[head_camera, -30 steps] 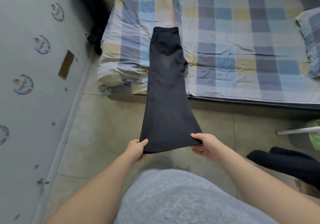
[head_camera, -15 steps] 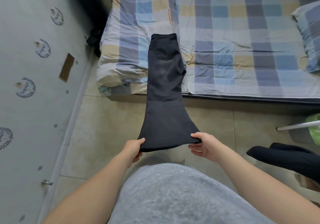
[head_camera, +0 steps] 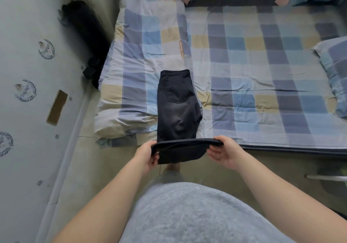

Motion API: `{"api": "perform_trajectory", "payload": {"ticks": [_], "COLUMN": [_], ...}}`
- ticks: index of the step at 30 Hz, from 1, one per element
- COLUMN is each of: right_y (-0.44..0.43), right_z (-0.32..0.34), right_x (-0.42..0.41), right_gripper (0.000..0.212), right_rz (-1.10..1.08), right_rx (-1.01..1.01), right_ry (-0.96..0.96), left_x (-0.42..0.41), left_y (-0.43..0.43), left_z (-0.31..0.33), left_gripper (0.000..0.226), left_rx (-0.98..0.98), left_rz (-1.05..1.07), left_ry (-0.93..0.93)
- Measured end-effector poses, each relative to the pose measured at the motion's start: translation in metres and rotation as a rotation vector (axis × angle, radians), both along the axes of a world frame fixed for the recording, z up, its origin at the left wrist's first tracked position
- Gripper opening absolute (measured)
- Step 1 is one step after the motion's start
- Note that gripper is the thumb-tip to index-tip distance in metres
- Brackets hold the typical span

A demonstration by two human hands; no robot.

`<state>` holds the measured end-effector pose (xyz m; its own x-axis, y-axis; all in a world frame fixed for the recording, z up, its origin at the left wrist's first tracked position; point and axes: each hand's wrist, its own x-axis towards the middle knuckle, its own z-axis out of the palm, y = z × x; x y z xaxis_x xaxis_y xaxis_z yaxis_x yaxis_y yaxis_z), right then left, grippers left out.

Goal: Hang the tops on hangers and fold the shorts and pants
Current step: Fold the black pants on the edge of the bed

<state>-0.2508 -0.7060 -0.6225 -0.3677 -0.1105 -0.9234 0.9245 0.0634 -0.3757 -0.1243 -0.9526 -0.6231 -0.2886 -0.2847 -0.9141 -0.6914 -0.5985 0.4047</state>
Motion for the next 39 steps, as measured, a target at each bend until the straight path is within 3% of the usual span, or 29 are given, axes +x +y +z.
{"api": "perform_trajectory", "payload": {"ticks": [5, 12, 24, 29, 31, 34, 39], "right_y": [-0.067, -0.136, -0.208, -0.229, -0.229, -0.223, -0.201], "right_z": [0.007, -0.016, -0.182, -0.238, -0.252, -0.263, -0.264], "right_x": [-0.104, -0.242, -0.428, -0.458, -0.457, -0.448, -0.414], "right_gripper": [0.018, 0.021, 0.02, 0.024, 0.04, 0.074, 0.081], "right_rz": [-0.087, -0.178, -0.055, -0.015, 0.01, -0.045, -0.095], "right_rx": [0.03, 0.052, 0.07, 0.046, -0.013, -0.199, -0.312], "right_ry": [-0.03, -0.029, -0.044, -0.068, -0.091, -0.137, -0.209], "left_x": [-0.103, -0.252, -0.439, -0.466, -0.466, -0.455, -0.419], "left_y": [-0.061, -0.124, -0.187, -0.196, -0.193, -0.184, -0.156], "left_z": [0.004, -0.036, -0.189, -0.242, -0.254, -0.259, -0.252], "left_gripper": [0.019, 0.019, 0.022, 0.025, 0.027, 0.046, 0.062], "left_rx": [0.063, 0.136, 0.048, 0.026, 0.055, 0.122, 0.145], "left_rz": [0.017, 0.088, 0.094, 0.103, 0.108, 0.103, 0.06], "left_ry": [-0.013, -0.015, -0.072, -0.063, -0.03, 0.031, 0.052]}}
